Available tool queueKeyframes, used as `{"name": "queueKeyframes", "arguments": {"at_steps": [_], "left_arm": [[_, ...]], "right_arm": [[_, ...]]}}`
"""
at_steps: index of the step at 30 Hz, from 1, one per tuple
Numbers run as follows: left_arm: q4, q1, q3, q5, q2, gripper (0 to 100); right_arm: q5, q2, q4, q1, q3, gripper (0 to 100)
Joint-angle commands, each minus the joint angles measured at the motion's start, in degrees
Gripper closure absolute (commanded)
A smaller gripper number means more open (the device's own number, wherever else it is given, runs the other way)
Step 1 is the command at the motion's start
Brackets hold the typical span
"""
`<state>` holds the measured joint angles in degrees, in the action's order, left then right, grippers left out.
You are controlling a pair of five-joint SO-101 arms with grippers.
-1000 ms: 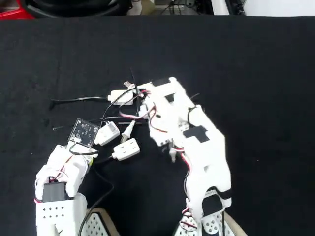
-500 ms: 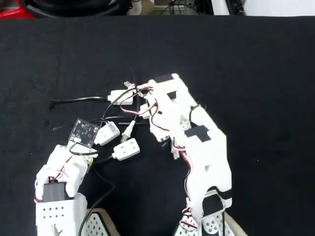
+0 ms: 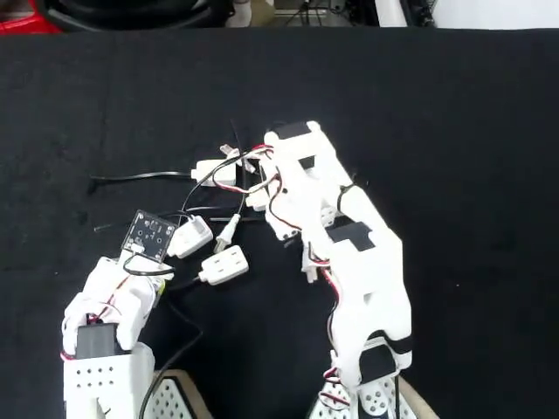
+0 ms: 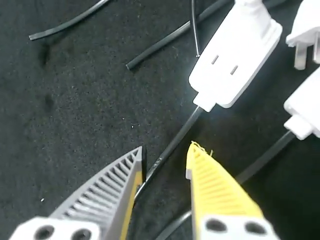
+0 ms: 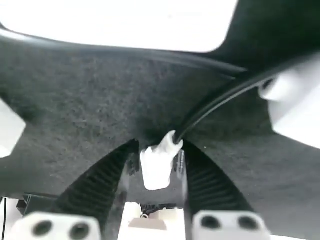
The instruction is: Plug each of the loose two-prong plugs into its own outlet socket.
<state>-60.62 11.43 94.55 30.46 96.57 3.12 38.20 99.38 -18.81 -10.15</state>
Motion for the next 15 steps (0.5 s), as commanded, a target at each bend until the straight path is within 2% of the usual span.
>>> {"name": "queueKeyframes", "arguments": {"at_steps": [1, 15], "left_arm": [[0.18, -0.57, -1.36, 0.53, 0.00, 85], [0.18, -0.57, -1.36, 0.53, 0.00, 85]], "right_arm": [[-0.88, -1.63, 1.85, 0.97, 0.31, 88.5], [-0.53, -1.71, 1.85, 1.32, 1.63, 88.6]]}}
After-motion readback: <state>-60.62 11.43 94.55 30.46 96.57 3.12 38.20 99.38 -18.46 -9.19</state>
